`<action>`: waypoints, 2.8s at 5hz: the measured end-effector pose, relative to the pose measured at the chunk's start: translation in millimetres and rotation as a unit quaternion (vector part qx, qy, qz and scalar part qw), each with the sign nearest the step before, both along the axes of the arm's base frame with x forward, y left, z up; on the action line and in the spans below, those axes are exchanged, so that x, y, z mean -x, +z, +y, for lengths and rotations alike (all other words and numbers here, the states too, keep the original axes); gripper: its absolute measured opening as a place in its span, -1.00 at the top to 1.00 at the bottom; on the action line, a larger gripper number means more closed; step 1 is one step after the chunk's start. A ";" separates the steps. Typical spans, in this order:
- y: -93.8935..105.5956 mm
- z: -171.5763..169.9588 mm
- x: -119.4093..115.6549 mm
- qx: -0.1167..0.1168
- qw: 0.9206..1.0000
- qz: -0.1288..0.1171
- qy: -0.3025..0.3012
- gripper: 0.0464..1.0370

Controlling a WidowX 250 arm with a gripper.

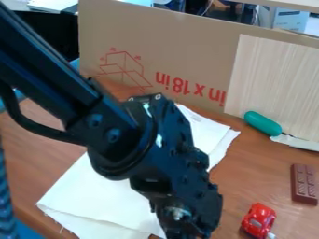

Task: Unfold the cloth from bottom right to top left

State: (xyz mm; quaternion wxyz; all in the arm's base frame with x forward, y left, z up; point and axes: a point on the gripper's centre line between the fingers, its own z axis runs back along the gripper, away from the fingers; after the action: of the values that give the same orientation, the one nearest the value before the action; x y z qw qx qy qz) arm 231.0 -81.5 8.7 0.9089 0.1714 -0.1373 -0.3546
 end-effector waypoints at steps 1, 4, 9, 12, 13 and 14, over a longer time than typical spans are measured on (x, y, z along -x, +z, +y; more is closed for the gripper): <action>-0.5 2.7 -4.2 -0.002 1.000 -0.005 -0.002 -0.93; -4.9 16.1 -14.1 -0.008 1.000 -0.005 0.015 -0.28; 15.2 21.5 -4.2 0.042 0.998 0.036 -0.002 0.99; 69.2 69.8 -27.2 0.174 0.983 0.045 0.046 0.99; 84.5 101.7 -32.3 0.214 0.973 0.048 0.076 0.99; 75.9 132.3 -32.6 0.234 0.965 0.075 0.096 0.99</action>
State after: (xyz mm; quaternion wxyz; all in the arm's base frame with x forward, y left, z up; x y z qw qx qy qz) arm 263.6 50.8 84.6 0.9612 -0.0603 -0.1305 -0.2354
